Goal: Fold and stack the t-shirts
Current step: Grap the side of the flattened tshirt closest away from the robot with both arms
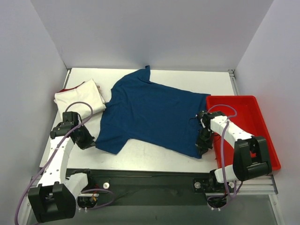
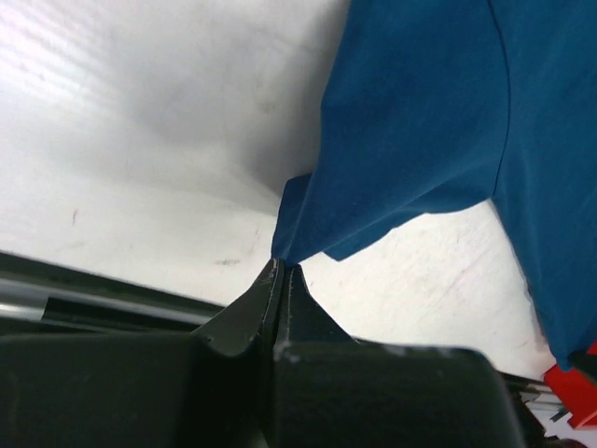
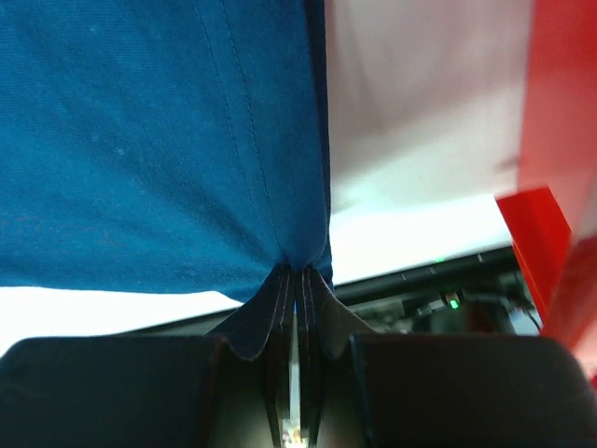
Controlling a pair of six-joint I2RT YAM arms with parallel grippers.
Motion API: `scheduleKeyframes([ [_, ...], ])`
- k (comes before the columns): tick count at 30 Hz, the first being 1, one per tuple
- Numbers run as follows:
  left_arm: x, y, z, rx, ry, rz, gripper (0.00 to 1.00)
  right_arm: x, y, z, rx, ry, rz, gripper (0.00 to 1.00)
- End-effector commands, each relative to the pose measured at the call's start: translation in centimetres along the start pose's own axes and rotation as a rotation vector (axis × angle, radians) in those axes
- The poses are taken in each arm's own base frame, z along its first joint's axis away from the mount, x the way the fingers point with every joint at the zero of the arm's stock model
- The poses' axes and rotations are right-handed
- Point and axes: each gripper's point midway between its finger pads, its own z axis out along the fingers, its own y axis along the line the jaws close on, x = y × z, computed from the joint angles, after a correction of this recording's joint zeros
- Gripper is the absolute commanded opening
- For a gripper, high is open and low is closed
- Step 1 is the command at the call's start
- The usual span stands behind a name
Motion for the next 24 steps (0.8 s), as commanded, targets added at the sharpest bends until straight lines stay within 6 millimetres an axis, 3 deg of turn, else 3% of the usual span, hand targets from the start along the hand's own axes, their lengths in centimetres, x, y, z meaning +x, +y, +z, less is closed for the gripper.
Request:
scheduleKeyframes([
  [1,2.4,1.0,-2.6,-0.036,0.035,0.001,0.00,3.3,-2.1,-1.5,0.066,0.102,-0.020,0.00],
  [11,5.4,3.5,-7.7,-0.071,-0.042,0.001,0.00,6.1,-3.0,-3.0,0.059,0.141,-0.031,0.00],
  [16,6.8,4.6,-9.2,-0.102,-0.022,0.019,0.00,7.5,-3.5,-3.2,0.061,0.160,-0.037,0.00],
  [20,7.1,4.6,-10.0,-0.091,-0.028,0.025,0.00,8.4,-3.5,-3.2,0.041,0.178,-0.035,0.00],
  [24,5.8,3.0,-9.4,-0.026,-0.052,0.042,0.00,7.8,-3.2,-3.7,0.027,0.158,-0.046,0.00],
])
